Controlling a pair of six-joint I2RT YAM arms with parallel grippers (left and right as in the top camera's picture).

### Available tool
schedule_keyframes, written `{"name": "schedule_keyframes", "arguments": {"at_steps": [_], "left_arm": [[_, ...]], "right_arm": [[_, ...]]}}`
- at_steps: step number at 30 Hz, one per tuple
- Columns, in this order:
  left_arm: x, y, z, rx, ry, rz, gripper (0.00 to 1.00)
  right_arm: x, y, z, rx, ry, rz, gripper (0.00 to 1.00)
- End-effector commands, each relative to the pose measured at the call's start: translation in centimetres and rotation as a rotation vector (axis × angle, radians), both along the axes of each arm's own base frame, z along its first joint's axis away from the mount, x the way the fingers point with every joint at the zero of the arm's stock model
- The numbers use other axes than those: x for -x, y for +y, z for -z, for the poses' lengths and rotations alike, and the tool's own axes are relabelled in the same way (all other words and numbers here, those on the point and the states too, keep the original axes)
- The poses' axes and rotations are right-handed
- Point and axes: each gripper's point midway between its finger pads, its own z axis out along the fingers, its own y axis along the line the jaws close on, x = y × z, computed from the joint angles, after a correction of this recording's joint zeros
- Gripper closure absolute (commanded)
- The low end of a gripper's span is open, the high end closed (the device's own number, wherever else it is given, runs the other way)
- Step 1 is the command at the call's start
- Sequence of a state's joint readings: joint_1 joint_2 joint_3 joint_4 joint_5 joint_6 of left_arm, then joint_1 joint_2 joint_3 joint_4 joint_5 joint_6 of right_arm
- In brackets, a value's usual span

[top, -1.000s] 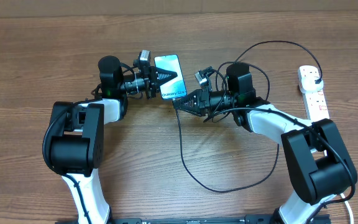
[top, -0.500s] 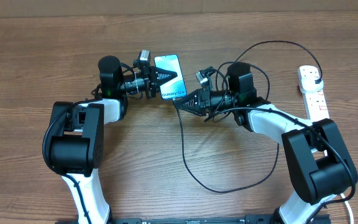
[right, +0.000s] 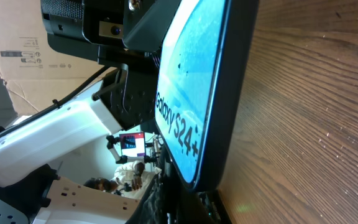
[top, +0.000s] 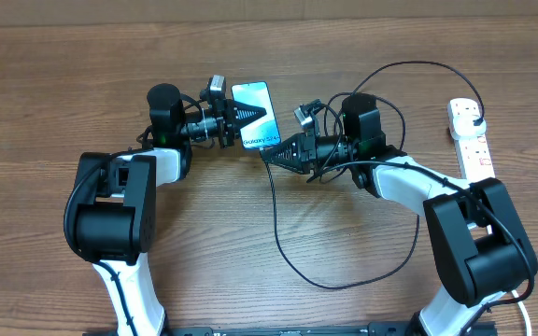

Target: Plug charger to phone and switch on socket

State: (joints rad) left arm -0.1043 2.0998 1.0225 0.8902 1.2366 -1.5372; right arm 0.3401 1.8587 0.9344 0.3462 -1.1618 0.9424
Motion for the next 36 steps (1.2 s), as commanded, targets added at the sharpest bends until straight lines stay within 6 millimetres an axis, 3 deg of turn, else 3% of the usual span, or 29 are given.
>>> {"name": "schedule_keyframes", "arguments": {"at_steps": [1,21,36], "left_arm": [[0.41,-0.39,-0.88,0.005,-0.062,0.052,0.96],[0.28,0.34,-0.92,0.008,-0.061,0.048,0.95],[0.42,-0.59,-0.86,0.004,-0.065,0.051,0.95]], "right_arm": [[-1.14,-0.59,0.47,0.02,-0.003,0.053,0.96],[-1.21,-0.6,0.5,0.022,-0.004,0.057,0.96],[-1.86,-0.69,0.84,0.042,0.015,0.101,0.96]]}}
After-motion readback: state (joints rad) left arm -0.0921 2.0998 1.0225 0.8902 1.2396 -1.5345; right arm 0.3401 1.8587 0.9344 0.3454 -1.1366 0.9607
